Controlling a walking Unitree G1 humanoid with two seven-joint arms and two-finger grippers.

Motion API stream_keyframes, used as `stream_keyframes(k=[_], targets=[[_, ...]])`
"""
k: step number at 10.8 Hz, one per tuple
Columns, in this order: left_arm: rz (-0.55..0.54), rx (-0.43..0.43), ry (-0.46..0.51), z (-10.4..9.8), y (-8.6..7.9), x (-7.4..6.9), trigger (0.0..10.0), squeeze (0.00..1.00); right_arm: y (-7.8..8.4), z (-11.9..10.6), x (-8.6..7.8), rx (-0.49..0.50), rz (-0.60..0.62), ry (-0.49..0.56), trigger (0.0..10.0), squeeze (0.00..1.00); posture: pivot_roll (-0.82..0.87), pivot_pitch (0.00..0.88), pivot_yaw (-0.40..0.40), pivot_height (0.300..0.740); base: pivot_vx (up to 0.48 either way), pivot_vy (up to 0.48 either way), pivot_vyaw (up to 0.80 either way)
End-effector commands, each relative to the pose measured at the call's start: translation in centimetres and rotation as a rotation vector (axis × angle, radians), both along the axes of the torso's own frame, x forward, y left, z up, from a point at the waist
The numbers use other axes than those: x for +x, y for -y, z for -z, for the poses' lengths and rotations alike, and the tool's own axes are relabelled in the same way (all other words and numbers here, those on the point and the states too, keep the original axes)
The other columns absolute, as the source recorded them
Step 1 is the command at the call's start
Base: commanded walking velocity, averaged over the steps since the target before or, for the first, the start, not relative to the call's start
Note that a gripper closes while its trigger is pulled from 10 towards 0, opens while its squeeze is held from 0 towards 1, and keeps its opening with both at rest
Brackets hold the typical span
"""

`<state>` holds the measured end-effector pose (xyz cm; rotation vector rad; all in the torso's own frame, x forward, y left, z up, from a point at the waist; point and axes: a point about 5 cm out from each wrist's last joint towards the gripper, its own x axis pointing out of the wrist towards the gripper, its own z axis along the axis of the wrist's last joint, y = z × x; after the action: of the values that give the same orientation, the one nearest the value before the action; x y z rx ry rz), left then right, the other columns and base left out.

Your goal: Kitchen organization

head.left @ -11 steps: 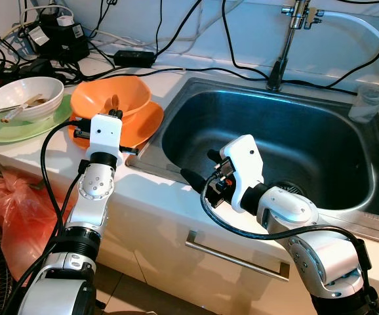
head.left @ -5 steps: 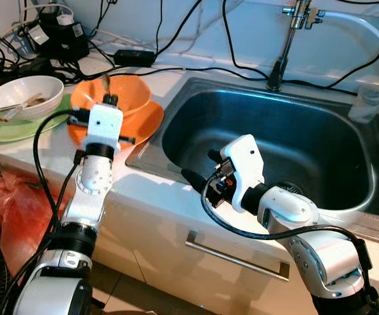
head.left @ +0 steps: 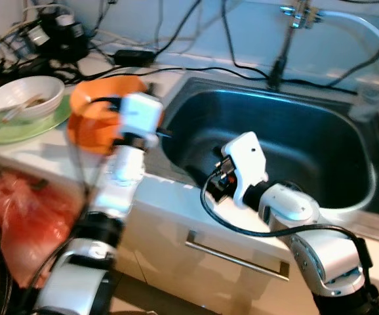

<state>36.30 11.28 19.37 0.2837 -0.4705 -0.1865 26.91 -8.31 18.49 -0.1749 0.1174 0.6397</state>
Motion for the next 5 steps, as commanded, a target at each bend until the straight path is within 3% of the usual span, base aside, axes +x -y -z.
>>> stream_keyframes(k=[1, 2, 4, 5], targets=[[0.018, 0.005, 0.014, -0.6, 0.1, 0.3, 0.0, 0.0, 0.1, -0.6, 0.0, -0.008, 0.017, 0.023, 10.0, 0.0, -0.16, 0.0, 0.069, 0.74, 0.0, 0.0, 0.0], [0.094, 0.003, -0.02, -0.2, 2.0, 0.5, 0.0, 0.0, 2.0, -0.2, -0.1, -0.038, 0.135, 0.013, 10.0, 0.0, -0.22, 0.0, 0.091, 0.74, 0.0, 0.0, 0.0], [0.151, -0.019, -0.062, 0.3, 3.4, 0.6, 0.0, 0.0, 3.5, -0.2, 0.0, -0.063, 0.229, 0.014, 10.0, 0.0, -0.25, 0.0, 0.109, 0.74, 0.0, 0.0, 0.0], [0.241, -0.026, -0.119, 1.0, 4.9, 0.4, 0.0, 0.0, 3.9, -0.2, 0.0, -0.062, 0.252, 0.01, 10.0, 0.0, -0.28, 0.0, 0.121, 0.74, 0.0, 0.0, 0.0]])
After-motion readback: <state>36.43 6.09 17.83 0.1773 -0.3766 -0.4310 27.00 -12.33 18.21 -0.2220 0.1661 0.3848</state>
